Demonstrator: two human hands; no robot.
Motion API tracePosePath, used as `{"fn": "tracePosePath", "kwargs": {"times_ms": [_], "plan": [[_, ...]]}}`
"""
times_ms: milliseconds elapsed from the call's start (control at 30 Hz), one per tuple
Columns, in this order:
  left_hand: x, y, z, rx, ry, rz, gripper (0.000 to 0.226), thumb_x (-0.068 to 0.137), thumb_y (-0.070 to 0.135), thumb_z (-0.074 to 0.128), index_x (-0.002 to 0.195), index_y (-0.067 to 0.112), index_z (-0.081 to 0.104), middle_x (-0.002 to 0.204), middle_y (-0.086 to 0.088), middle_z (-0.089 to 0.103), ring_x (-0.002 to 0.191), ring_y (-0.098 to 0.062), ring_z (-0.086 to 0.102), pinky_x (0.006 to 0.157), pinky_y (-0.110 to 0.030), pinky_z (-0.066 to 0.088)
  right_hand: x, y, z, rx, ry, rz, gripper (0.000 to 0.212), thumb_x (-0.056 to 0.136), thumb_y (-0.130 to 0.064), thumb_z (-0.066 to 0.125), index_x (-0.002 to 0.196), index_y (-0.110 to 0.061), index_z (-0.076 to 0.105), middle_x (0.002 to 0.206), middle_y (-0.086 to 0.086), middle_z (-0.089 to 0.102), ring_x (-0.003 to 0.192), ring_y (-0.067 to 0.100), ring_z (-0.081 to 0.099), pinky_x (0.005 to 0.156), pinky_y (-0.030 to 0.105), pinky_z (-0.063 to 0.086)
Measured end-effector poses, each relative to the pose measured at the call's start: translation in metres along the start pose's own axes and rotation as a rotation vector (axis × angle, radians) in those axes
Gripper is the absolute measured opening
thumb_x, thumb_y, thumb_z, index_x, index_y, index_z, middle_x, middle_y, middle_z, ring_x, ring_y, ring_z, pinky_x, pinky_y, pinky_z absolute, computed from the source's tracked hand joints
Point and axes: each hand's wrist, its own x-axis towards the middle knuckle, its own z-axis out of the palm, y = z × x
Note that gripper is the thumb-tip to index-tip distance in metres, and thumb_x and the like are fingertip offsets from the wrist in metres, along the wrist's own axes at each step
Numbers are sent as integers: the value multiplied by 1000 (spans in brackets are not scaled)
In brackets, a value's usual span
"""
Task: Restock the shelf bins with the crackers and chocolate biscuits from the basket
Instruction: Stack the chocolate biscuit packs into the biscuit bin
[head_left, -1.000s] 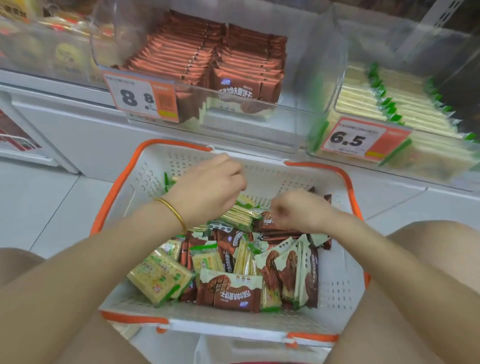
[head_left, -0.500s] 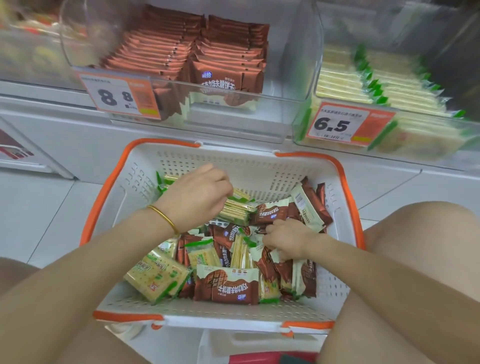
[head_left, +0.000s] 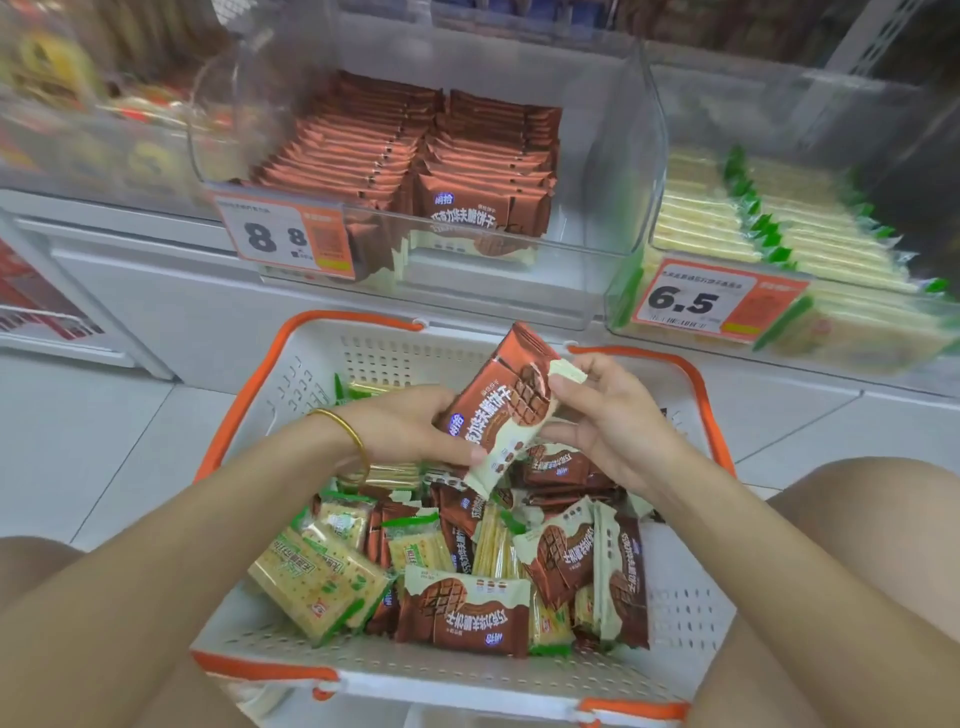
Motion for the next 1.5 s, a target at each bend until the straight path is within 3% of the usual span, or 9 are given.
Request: {"fn": "tracePosePath", "kwargs": {"times_ms": [67, 167, 300, 433, 600, 1000, 1300, 1367, 1500], "plan": [[-4, 8, -5, -75, 62, 32, 17, 86, 16, 66, 101, 10, 59, 100, -6, 70, 87, -16, 69, 76, -25, 57, -4, -4, 6, -93, 34, -14, 21, 90, 5, 55, 99, -10, 45, 103, 15, 63, 77, 20, 68, 69, 35, 60], [-21, 24, -27, 169, 121, 121, 15, 87, 19, 66, 97, 10, 59, 89, -2, 68, 79, -14, 68, 73, -28, 57, -12, -27, 10, -954, 172, -347, 52, 84, -13, 70, 129, -20, 45, 124, -1, 51, 97, 6, 58, 86, 20, 48], [-50, 63, -64, 478, 221, 253, 10, 84, 27, 67, 89, 20, 61, 76, 5, 64, 66, -3, 59, 61, -21, 46, -20, -87, 43, -1617, -12, -809, 54, 82, -45, 64, 132, -26, 52, 124, -5, 60, 118, 21, 52, 99, 42, 42], [-58, 93, -92, 569, 484, 357, 18, 80, 27, 70, 95, 22, 62, 82, 7, 61, 73, -3, 58, 61, -12, 41, -1, -138, 77, -1582, -161, -677, 26, 77, -39, 73, 100, -27, 68, 88, -10, 64, 88, 13, 59, 80, 39, 49], [-36, 62, -105, 463, 1080, 438, 65, 78, 19, 74, 134, 6, 43, 125, -14, 49, 119, -25, 47, 102, -32, 35, 63, -164, 77, -1340, 144, -665, 17, 76, -30, 76, 87, -25, 64, 90, -4, 63, 87, 18, 61, 80, 38, 52], [-7, 20, -78, 871, 1012, 420, 55, 70, 14, 75, 122, 9, 58, 126, -13, 55, 127, -34, 45, 110, -60, 18, 130, -117, 97, -2008, 282, -559, 58, 77, -41, 74, 119, -12, 46, 123, 10, 53, 116, 31, 47, 87, 40, 41], [-19, 28, -55, 854, 1061, 766, 36, 78, 7, 61, 114, 5, 62, 118, -11, 60, 108, -32, 54, 93, -45, 42, 62, -129, 84, -1541, 260, -752, 34, 76, -32, 76, 99, -20, 54, 98, 1, 59, 94, 22, 55, 79, 36, 44], [-18, 26, -37, 892, 970, 814, 24, 81, 9, 57, 104, 6, 65, 105, -8, 64, 95, -31, 56, 76, -41, 45, 21, -112, 60, -1343, 106, -715, 20, 76, -22, 75, 82, -26, 57, 75, -9, 57, 72, 12, 55, 69, 31, 44], [0, 9, -5, 938, 661, 710, 19, 82, 14, 54, 97, 11, 66, 95, -5, 64, 90, -29, 57, 74, -43, 50, -1, -18, 1, -1822, -438, -79, 15, 85, -19, 65, 99, -22, 64, 88, -11, 58, 85, 12, 55, 71, 27, 41]]}}
